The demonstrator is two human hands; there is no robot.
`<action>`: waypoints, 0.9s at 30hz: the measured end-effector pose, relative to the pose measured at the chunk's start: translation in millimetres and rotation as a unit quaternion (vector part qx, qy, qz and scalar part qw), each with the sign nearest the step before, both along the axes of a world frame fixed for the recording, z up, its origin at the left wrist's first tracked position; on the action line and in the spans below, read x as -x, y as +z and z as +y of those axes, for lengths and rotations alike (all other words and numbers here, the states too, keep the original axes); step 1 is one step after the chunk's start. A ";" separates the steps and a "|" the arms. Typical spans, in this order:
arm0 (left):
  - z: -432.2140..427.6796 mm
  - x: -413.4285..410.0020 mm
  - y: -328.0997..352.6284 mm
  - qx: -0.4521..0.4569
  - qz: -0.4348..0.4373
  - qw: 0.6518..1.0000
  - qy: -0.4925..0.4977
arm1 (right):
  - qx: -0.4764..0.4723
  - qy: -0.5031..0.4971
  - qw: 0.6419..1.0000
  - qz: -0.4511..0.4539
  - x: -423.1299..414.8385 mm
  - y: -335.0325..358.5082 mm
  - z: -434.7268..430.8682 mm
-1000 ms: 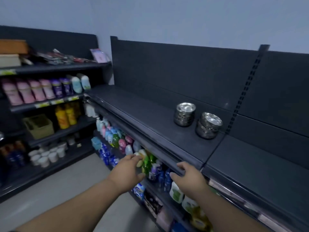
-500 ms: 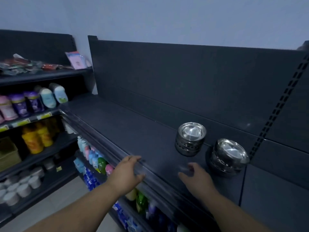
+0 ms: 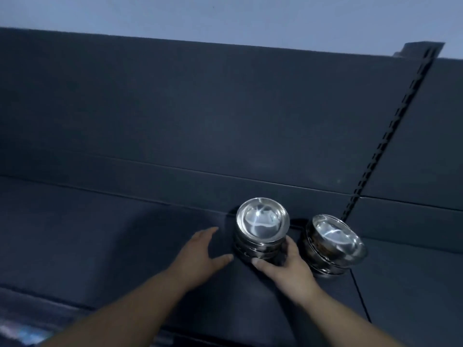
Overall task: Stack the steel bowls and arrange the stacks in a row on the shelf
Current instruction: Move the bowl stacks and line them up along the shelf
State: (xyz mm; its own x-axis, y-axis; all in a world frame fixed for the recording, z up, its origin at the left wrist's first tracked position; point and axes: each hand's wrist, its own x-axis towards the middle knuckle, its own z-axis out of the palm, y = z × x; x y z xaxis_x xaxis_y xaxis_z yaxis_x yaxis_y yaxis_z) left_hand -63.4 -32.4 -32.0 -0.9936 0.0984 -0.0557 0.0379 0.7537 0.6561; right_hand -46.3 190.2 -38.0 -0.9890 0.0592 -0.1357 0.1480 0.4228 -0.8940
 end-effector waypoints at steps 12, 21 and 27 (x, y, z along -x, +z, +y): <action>10.4 61.9 -21.6 -0.225 -0.105 0.951 -0.186 | 0.157 -0.084 0.984 -0.028 8.0 3.4 -20.9; 12.7 31.6 -17.1 -0.253 -0.098 0.945 -0.182 | 0.225 -0.098 0.969 -0.028 -28.1 4.8 -19.7; 38.5 -32.3 -4.5 -0.263 -0.107 0.937 -0.203 | 0.240 -0.105 0.965 -0.010 -99.7 8.0 9.4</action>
